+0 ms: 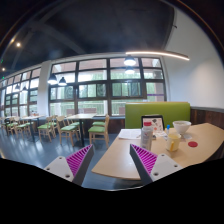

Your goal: Pour water

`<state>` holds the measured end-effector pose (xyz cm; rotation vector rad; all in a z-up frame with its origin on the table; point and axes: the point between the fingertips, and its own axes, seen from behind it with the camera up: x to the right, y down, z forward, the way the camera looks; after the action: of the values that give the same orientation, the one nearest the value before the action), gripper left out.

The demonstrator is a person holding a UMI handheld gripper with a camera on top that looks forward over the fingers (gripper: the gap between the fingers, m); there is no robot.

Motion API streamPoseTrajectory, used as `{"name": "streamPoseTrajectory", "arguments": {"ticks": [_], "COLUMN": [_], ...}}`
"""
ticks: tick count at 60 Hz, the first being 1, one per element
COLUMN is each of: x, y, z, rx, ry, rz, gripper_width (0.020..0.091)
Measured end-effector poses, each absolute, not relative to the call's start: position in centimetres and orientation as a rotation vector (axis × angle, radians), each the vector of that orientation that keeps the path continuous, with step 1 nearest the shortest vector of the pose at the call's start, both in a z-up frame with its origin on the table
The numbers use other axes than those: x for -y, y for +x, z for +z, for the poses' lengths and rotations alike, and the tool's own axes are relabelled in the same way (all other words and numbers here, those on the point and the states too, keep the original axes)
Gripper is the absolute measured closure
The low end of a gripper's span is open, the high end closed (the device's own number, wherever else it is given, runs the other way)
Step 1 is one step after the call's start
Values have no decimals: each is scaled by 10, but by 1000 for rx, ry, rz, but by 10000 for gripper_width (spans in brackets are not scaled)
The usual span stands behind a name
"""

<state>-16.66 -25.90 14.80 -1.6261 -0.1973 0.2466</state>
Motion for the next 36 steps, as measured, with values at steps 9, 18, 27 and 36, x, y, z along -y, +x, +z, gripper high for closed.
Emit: {"name": "streamPoseTrajectory", "arguments": {"ticks": [9,18,27,36], "x": [257,231,172,100], "y": [-151,-118,-78,-61], "z": [152,131,115,109], "rx": [171,140,117,85], "ry": [-1636,-1680,-1725,-1725], "rz": [200,143,78,70], "gripper_width": [281,281,280,278]}}
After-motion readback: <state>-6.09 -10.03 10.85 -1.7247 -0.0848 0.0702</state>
